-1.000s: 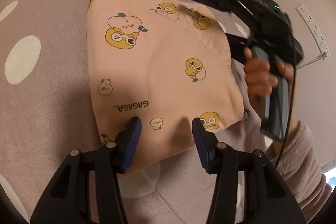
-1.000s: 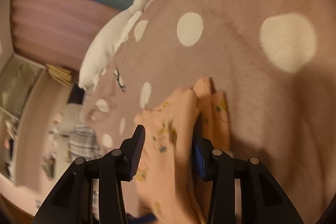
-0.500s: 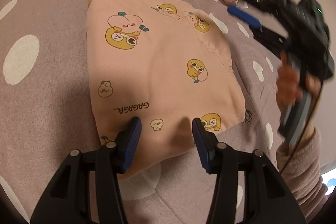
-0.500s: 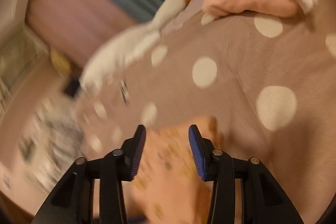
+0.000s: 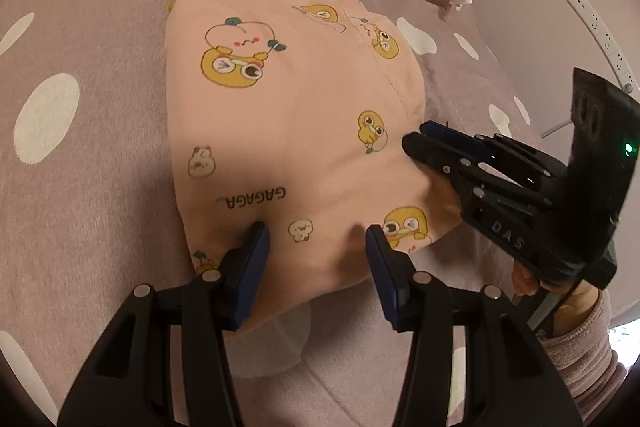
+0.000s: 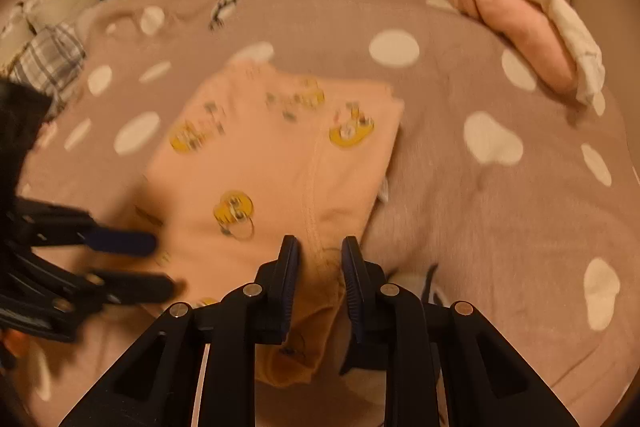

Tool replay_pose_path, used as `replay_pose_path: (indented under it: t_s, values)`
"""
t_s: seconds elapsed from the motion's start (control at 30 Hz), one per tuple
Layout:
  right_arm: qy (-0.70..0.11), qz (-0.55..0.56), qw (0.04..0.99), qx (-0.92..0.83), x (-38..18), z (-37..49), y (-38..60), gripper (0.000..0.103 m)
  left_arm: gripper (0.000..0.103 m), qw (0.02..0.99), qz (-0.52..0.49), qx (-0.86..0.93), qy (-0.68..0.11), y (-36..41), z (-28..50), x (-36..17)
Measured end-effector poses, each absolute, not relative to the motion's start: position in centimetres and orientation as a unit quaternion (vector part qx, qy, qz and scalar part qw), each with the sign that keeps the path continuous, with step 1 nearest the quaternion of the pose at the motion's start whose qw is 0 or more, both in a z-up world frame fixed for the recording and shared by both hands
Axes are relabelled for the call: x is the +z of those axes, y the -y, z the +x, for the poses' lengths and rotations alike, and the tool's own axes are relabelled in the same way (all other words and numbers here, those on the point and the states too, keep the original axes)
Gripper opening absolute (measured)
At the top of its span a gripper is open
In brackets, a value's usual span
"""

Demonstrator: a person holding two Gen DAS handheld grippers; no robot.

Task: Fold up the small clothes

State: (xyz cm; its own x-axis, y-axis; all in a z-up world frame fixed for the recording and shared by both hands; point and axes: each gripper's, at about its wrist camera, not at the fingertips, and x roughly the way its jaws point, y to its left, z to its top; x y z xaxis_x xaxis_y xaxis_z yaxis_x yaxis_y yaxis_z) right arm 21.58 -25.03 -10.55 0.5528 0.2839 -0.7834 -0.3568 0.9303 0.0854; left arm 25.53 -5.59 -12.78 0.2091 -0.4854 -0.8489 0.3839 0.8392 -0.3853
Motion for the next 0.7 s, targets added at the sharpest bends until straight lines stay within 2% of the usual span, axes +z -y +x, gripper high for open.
replay_pose_path:
  t_s: [0.13,0.3,0.5,0.7]
  values:
    - [-0.436,-0.009,0.882,0.178,-9.9,21.1,26.1,0.025,0.05,0.777,-0.05,-0.283,-0.561,4.8,24.6,-12.9]
    - [-0.396,0.026,0.892,0.218,-7.7,19.0,26.2,0.025,0.05,0.779,-0.061,-0.284,-0.556,4.1,23.7,-12.8]
    - [-0.444,-0.02,0.872,0.207,-11.6,18.3,24.1,0.025,0.05,0.778,-0.079,-0.282,-0.556,3.3,23.0,-12.7]
    - [-0.435,0.034,0.874,0.212,-10.8,17.5,25.4,0.025,0.05,0.775,-0.105,-0.275,-0.559,1.1,21.6,-12.1]
